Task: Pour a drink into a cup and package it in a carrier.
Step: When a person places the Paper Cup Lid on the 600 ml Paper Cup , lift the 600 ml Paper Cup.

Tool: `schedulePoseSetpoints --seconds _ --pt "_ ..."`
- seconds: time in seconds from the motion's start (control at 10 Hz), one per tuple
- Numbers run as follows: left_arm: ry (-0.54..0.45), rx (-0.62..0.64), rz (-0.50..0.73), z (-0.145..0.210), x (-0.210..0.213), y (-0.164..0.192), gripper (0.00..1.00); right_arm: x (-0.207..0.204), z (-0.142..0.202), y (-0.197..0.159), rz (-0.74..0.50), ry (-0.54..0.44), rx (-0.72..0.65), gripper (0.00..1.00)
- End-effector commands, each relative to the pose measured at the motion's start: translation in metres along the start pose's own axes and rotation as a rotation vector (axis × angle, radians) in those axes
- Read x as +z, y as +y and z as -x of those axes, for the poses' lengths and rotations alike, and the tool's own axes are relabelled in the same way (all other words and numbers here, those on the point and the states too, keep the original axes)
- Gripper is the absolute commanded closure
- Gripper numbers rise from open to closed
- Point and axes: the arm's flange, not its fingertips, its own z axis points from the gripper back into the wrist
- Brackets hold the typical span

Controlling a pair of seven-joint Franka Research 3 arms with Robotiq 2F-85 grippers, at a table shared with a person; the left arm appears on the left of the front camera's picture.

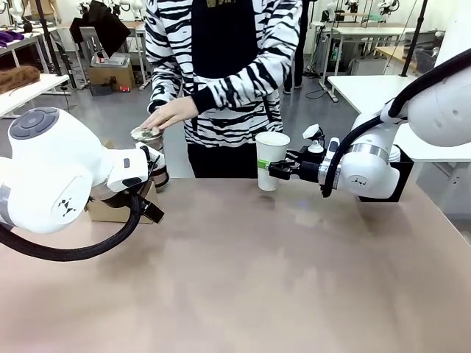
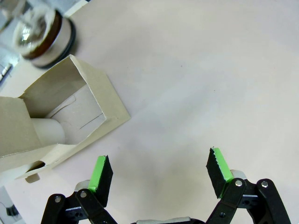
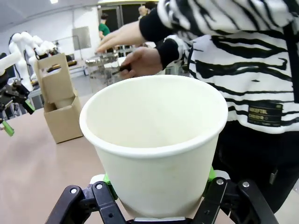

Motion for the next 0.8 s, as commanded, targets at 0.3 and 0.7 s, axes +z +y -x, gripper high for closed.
schedulePoseSetpoints --seconds 0.3,0.7 --pt "-0.002 0.000 0.002 -0.0001 0.0005 -0.0002 0.00 0.0019 -0.0037 0.0029 0.001 -0.007 -0.002 0.24" --pt "-0.002 0.000 0.002 -0.0001 0.0005 -0.0002 0.00 0.0019 -0.0037 0.0029 0.001 -0.007 -0.002 0.24"
